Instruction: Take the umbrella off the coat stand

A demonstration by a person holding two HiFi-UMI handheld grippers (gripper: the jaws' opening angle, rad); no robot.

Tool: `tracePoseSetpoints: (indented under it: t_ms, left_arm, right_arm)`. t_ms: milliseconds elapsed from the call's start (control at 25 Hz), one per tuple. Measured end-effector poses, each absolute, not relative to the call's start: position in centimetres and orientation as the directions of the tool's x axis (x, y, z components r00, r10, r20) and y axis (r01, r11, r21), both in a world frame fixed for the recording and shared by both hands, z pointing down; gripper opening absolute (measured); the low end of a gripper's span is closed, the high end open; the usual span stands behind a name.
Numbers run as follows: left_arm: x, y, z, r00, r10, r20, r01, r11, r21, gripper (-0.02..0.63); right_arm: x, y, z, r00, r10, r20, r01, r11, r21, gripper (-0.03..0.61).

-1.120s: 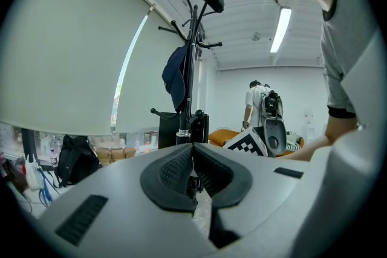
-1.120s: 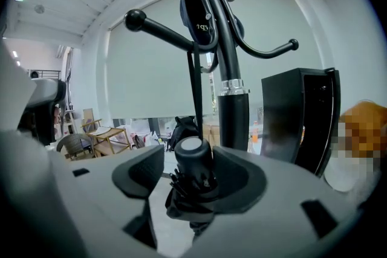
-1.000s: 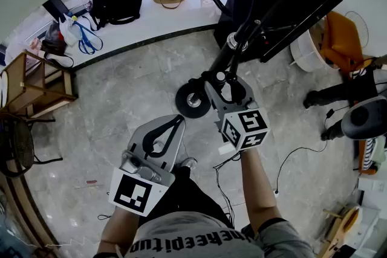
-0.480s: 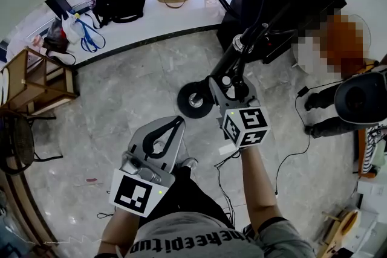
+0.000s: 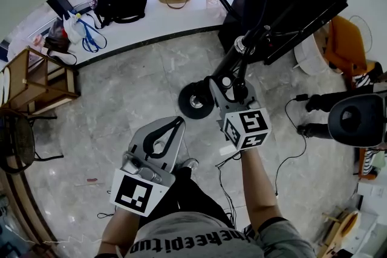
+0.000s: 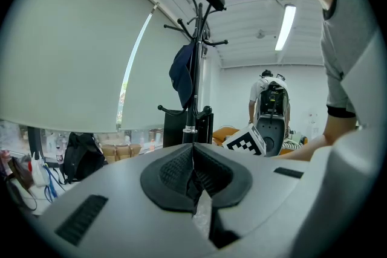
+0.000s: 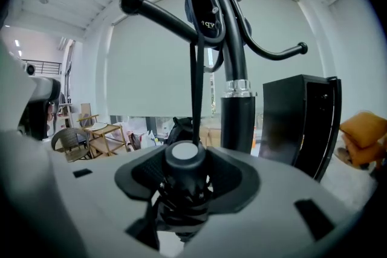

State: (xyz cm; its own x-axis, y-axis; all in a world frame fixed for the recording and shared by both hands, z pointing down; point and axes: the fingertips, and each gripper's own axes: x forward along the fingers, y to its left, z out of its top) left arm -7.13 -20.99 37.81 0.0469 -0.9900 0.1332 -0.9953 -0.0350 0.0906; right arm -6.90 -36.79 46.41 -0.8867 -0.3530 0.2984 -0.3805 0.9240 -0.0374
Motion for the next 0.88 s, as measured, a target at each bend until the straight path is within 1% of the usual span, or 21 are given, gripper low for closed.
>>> tracePoseSetpoints:
  t_ms: [320,880]
  left_arm:
    - [-7.1,-20.8,37.4,0.037,-0.991,0.125,-0.995,-0.025,0.097,0.017]
    - [-5.8,-21.1,35.9,0.105,-0.990,0.092,-0.991,-0.096,0.094,0.017]
  right_arm:
    - [-6.5,-36.3,43.4,-0.898,-0.372,0.234,-0.390,0.920,-0.032,0.204]
    - [-5.2,-33.3,38.7,-0.916,-0.369,0.155,-0.381,0.923,-0.051,0.204]
